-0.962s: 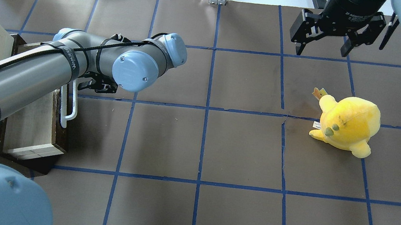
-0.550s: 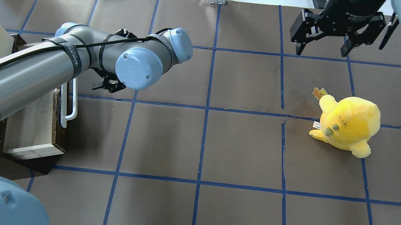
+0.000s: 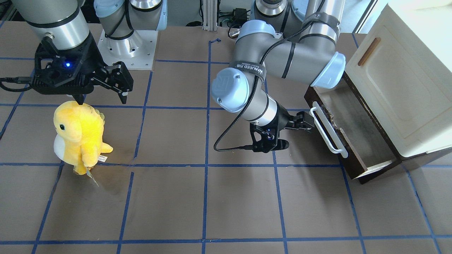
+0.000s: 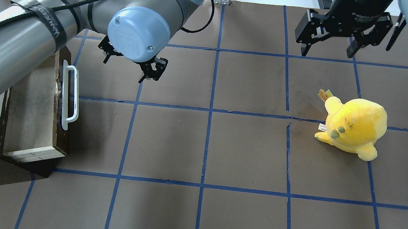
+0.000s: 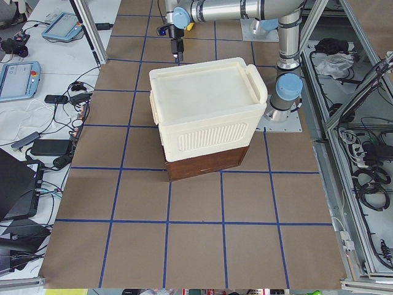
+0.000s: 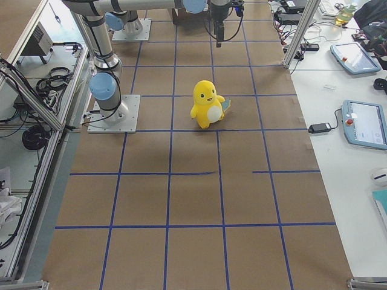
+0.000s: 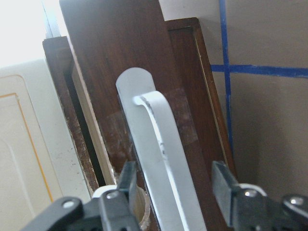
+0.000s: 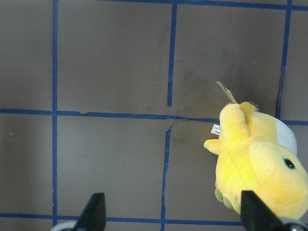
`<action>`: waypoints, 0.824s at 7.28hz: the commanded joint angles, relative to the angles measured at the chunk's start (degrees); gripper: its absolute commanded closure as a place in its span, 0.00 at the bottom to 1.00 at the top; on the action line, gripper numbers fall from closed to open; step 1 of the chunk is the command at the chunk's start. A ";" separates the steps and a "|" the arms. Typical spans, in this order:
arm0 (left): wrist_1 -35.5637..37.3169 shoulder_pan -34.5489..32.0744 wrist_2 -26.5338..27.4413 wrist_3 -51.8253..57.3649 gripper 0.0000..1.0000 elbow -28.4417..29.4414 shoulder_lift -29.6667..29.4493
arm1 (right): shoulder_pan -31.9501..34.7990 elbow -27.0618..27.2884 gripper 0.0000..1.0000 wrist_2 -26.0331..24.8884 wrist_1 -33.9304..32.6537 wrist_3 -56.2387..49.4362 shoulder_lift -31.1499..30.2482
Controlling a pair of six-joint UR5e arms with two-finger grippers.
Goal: Pull drawer sideways
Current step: 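Open the left gripper and lift it off the handle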
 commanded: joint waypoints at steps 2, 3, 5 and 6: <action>-1.03 3.38 -10.12 12.31 0.04 0.63 11.88 | 0.00 0.00 0.00 0.00 0.00 0.01 0.01; -1.73 6.27 -15.30 13.90 0.04 0.20 14.88 | 0.00 0.00 0.00 0.00 0.00 -0.08 0.01; -1.21 11.98 -20.86 23.46 0.13 -3.05 18.41 | 0.00 0.00 0.00 0.00 0.00 0.01 0.01; -1.29 13.67 -21.23 23.75 0.00 -3.49 19.82 | 0.00 0.00 0.00 0.00 0.00 0.01 0.01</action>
